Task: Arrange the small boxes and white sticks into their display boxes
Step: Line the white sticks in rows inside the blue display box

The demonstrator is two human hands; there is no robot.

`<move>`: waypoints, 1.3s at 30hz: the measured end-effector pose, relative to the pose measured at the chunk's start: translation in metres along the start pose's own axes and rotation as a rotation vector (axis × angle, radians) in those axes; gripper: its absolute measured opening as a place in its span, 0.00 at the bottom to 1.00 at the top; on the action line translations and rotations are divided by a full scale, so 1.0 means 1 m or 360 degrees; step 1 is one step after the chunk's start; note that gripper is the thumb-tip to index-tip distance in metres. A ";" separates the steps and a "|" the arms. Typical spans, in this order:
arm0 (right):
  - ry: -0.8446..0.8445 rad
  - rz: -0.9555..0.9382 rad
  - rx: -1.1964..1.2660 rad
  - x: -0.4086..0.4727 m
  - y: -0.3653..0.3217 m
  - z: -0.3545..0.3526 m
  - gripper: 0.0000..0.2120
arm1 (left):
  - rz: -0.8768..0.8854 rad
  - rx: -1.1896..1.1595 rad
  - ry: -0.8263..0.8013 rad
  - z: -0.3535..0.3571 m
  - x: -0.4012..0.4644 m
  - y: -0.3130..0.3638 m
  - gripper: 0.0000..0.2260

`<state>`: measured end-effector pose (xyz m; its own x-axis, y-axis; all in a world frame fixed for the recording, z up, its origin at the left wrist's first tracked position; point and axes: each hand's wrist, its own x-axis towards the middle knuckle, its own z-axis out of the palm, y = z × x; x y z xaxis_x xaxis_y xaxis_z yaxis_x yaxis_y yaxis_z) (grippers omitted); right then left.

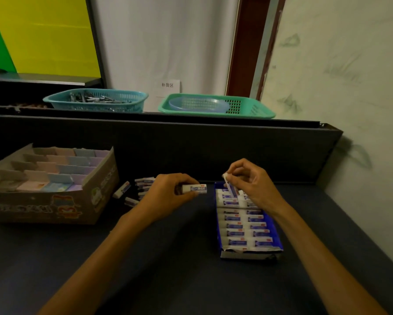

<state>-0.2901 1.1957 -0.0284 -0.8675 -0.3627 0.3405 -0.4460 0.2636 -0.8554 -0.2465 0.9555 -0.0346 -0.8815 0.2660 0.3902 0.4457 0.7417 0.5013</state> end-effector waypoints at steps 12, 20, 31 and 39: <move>-0.0263 0.0073 -0.0084 -0.006 0.017 -0.037 0.15 | -0.0024 0.0004 -0.0029 0.028 0.027 0.023 0.13; -0.0268 0.0101 -0.0283 -0.012 0.022 -0.054 0.16 | 0.0041 0.0031 -0.0113 0.045 0.038 0.031 0.13; -0.0325 -0.0006 -0.0543 -0.018 0.029 -0.064 0.13 | -0.0040 0.0165 -0.0318 0.066 0.046 0.032 0.12; -0.0512 0.0078 -0.0688 -0.019 0.034 -0.065 0.14 | 0.0133 0.0385 -0.0371 0.068 0.042 0.034 0.12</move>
<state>-0.3029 1.2696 -0.0391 -0.8084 -0.5783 0.1096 -0.5158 0.6063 -0.6052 -0.2787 1.0341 -0.0538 -0.8680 0.4445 0.2212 0.4922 0.8287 0.2664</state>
